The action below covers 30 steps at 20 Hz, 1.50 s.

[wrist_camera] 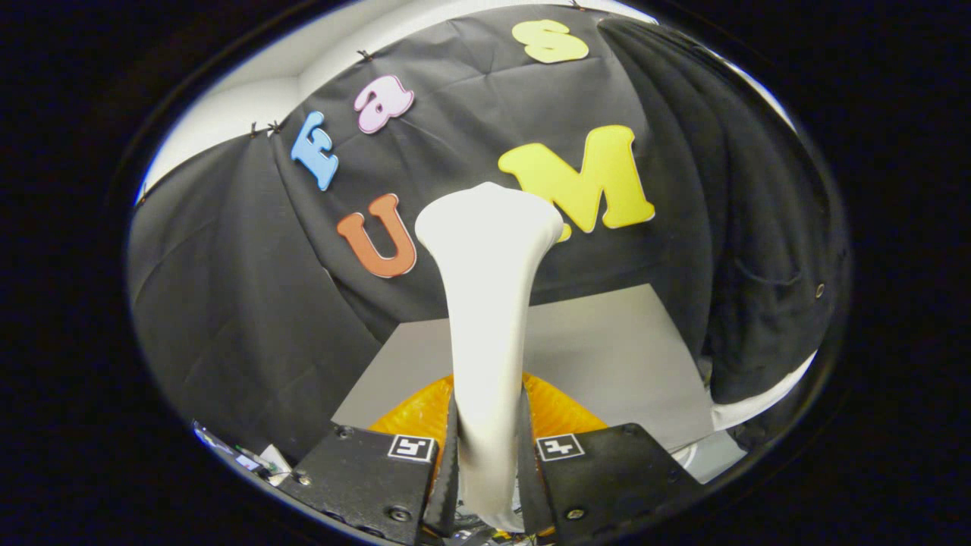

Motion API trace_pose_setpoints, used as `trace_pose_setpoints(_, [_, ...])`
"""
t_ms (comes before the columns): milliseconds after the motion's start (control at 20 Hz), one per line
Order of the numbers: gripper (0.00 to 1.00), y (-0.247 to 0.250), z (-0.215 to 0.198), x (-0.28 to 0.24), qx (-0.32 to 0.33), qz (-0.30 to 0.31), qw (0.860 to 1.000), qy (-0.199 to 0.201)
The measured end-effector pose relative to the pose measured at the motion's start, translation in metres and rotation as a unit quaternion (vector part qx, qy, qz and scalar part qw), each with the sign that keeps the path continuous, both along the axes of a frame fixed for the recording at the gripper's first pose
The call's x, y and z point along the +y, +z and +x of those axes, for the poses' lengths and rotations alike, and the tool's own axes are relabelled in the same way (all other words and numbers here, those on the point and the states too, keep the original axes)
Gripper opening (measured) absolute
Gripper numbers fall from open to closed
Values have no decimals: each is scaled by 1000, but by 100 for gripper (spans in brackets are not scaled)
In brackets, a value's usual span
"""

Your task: Iron the clothes twice with a garment steamer, once on the left side and once on the right side.

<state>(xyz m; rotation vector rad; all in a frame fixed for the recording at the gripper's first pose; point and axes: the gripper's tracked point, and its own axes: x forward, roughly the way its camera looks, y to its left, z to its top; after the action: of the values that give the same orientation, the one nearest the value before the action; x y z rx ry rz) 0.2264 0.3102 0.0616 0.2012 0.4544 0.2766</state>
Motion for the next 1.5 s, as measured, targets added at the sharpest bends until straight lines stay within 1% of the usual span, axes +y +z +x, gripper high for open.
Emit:
trace_pose_setpoints(150, [36, 17, -24, -31, -36, 2, 999, -16])
trace_pose_setpoints(400, [36, 31, -66, -97, -71, -13, 994, -77])
trace_pose_setpoints(500, [36, 43, -83, -126, -90, -18, 990, -104])
trace_pose_setpoints(700, [36, 81, -109, -178, -146, -29, 977, -152])
trace_pose_setpoints(900, [36, 131, -123, -218, -222, -60, 954, -193])
trace_pose_setpoints(1050, [35, 157, -114, -236, -252, -72, 945, -196])
trace_pose_setpoints(1200, [36, 176, -92, -251, -279, -81, 937, -196])
trace_pose_setpoints(1300, [35, 189, -77, -256, -295, -69, 934, -191])
trace_pose_setpoints(1400, [35, 195, -60, -260, -301, -60, 934, -184])
trace_pose_setpoints(1500, [35, 204, -48, -263, -308, -52, 935, -169])
